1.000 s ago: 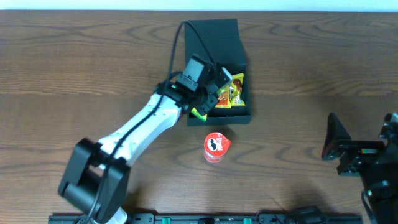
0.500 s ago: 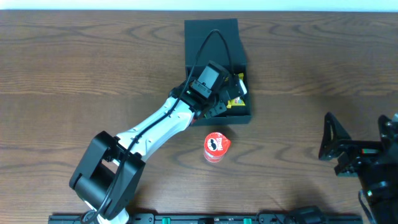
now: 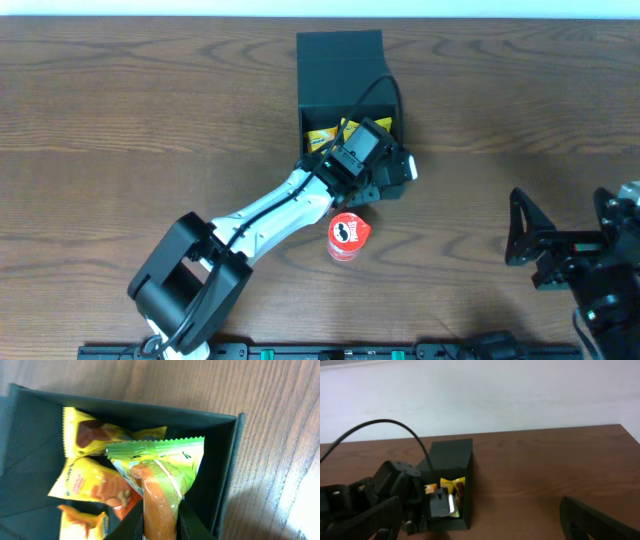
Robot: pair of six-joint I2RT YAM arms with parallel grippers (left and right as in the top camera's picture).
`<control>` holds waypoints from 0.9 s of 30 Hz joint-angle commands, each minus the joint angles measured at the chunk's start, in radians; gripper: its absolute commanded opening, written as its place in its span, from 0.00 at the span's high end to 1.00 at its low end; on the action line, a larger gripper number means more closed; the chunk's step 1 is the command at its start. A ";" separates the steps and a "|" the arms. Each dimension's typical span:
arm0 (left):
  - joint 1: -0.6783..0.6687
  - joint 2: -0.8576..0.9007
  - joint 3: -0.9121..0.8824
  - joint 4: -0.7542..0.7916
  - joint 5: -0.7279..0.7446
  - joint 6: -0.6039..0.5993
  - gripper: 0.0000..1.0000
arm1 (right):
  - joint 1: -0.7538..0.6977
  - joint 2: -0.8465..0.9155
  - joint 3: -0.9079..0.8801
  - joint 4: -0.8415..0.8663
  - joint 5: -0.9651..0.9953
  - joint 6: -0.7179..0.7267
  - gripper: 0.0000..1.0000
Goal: Pack container
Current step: 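Release the green packet in the box and lift the left gripper out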
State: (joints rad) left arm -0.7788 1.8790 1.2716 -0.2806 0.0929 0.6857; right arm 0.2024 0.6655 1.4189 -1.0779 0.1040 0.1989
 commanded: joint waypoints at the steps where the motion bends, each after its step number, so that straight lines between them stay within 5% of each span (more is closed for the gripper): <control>1: -0.003 0.031 0.021 -0.002 -0.023 0.026 0.80 | 0.006 0.003 0.029 -0.010 -0.008 0.014 0.01; 27: -0.014 0.073 0.021 0.076 0.018 0.025 0.79 | 0.006 0.001 0.034 -0.019 -0.007 0.014 0.01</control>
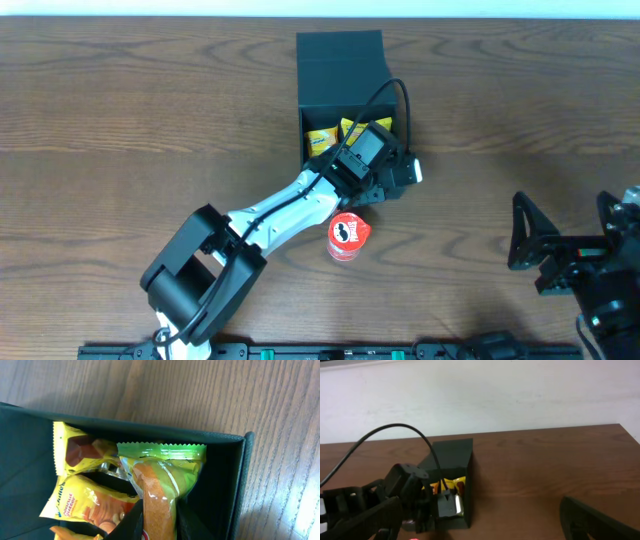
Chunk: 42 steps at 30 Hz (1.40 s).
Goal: Pack container
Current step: 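Release the green packet in the box and lift the left gripper out, then retract the left arm and move the right gripper to the Pringles can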
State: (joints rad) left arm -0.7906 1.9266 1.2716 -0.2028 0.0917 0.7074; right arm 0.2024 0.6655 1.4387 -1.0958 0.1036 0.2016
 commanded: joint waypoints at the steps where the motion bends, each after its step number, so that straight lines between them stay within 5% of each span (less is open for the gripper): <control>1: -0.003 0.026 0.021 -0.002 0.030 0.003 0.80 | 0.006 0.001 0.014 -0.001 -0.007 0.011 0.01; 5: -0.009 0.026 0.021 -0.002 0.048 -0.005 0.76 | 0.006 0.001 0.014 -0.001 -0.007 0.011 0.01; 11: -0.024 0.026 0.021 -0.007 0.055 -0.016 0.51 | 0.006 0.001 0.014 -0.002 -0.007 0.011 0.01; 23: -0.028 -0.026 0.026 0.009 -0.076 -0.217 0.50 | 0.006 0.002 0.014 -0.038 0.010 -0.020 0.01; 31: -0.028 -0.185 0.089 -0.045 -0.318 -0.355 0.41 | 0.006 0.059 0.012 -0.173 0.018 -0.103 0.01; 42: -0.021 -0.312 0.125 -0.527 -0.365 -0.853 0.41 | 0.010 0.304 -0.177 -0.404 -0.428 -0.106 0.01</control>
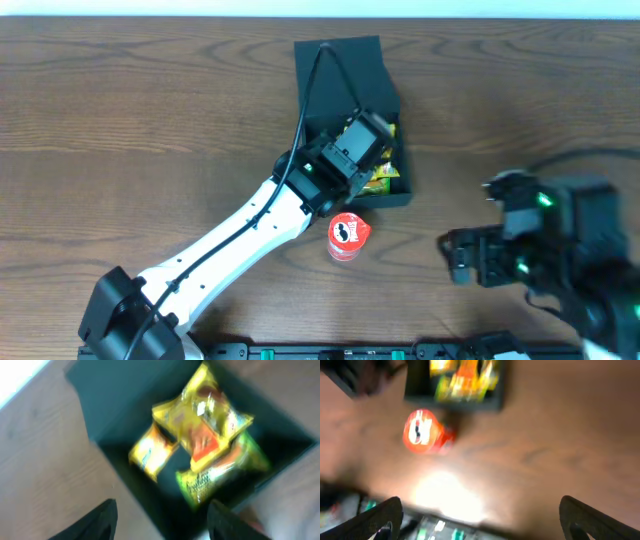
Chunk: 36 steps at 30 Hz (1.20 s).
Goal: Pack container
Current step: 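Retract the left arm and move the right gripper to the Pringles can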
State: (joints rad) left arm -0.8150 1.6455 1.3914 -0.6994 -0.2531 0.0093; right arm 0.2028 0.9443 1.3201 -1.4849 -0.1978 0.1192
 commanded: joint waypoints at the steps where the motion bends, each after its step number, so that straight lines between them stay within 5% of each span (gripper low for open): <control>1: 0.008 -0.048 0.005 -0.063 -0.020 -0.167 0.42 | 0.022 0.033 -0.105 -0.010 -0.132 -0.032 0.01; 10: 0.065 -0.337 0.005 -0.053 -0.076 -0.090 0.37 | 0.279 -0.012 -0.256 0.241 -0.144 -0.076 0.01; 18: 0.067 -0.595 0.005 -0.060 -0.347 -0.038 0.26 | 0.590 -0.022 -0.425 0.575 0.260 0.130 0.01; 22: 0.067 -0.705 0.005 -0.060 -0.386 -0.038 0.21 | 0.639 -0.013 -0.559 0.719 0.280 0.226 0.01; 26: 0.067 -0.797 0.005 -0.092 -0.386 -0.039 0.02 | 0.645 0.013 -0.671 0.828 0.307 0.289 0.01; 31: 0.067 -0.905 0.005 -0.216 -0.377 -0.127 0.05 | 0.642 0.050 -0.723 0.927 0.281 0.354 0.01; 36: 0.067 -0.970 0.005 -0.308 -0.317 -0.219 0.04 | 0.643 0.051 -0.742 0.982 0.253 0.225 0.01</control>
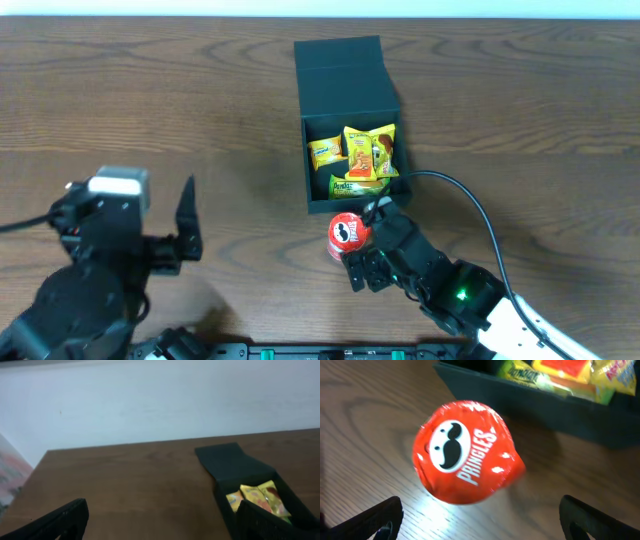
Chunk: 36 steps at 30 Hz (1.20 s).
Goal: Pack container
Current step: 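Retract the left arm and move the right gripper to the Pringles can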
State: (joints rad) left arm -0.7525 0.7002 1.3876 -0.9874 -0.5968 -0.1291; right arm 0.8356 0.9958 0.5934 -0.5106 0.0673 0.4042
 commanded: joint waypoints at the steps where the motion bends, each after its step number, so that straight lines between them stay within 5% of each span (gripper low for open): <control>1: 0.004 -0.033 0.009 -0.037 0.034 -0.097 0.05 | 0.010 -0.001 -0.019 0.012 -0.005 -0.077 0.01; 16: 0.004 -0.044 0.009 -0.418 0.363 -0.253 0.05 | 0.105 -0.001 -0.196 0.279 0.070 -0.079 0.01; 36: 0.004 -0.056 0.011 -0.438 0.432 -0.258 0.05 | 0.121 -0.001 -0.510 0.815 0.146 -0.073 0.02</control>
State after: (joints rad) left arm -0.7525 0.6514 1.3880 -1.4303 -0.1745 -0.3710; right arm 0.9474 0.9947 0.1066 0.2878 0.1856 0.3515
